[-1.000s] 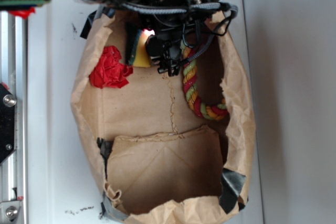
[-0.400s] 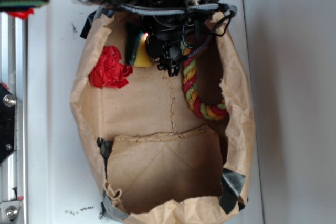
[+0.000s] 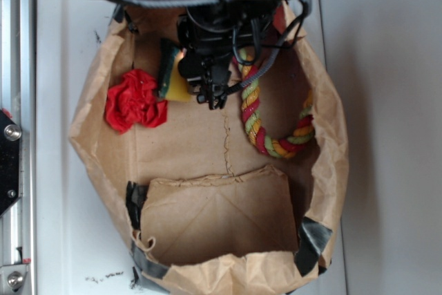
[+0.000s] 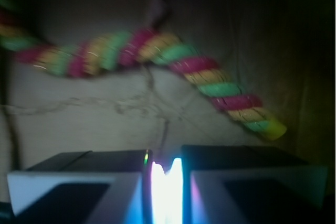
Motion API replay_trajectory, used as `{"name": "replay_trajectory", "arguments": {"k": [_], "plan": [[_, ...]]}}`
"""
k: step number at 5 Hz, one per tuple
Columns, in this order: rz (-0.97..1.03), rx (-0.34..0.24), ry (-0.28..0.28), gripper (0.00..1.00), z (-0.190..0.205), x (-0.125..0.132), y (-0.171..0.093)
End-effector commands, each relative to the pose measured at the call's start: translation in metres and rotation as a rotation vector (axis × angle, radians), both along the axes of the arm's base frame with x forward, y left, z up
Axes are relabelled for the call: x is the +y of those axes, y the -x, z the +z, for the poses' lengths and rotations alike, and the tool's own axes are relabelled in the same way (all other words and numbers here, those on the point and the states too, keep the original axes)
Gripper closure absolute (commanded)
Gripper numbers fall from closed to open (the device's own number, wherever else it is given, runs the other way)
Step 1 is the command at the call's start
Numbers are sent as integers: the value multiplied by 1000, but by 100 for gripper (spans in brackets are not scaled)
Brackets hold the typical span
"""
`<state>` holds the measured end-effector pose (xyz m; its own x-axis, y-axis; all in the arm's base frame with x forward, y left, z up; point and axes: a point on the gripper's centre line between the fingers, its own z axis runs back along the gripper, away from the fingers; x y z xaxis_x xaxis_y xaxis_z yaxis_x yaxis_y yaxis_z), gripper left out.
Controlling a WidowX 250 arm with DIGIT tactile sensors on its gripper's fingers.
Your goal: Grab the green sponge.
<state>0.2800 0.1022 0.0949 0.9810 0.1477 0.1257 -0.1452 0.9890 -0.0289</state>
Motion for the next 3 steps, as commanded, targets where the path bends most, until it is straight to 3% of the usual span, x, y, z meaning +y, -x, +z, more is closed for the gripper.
{"name": "replay_trajectory", "arguments": {"k": [1,3], "plan": [[-8,-171,14,100,67,0,14],[-18,-205,30,100,83,1,24]]}}
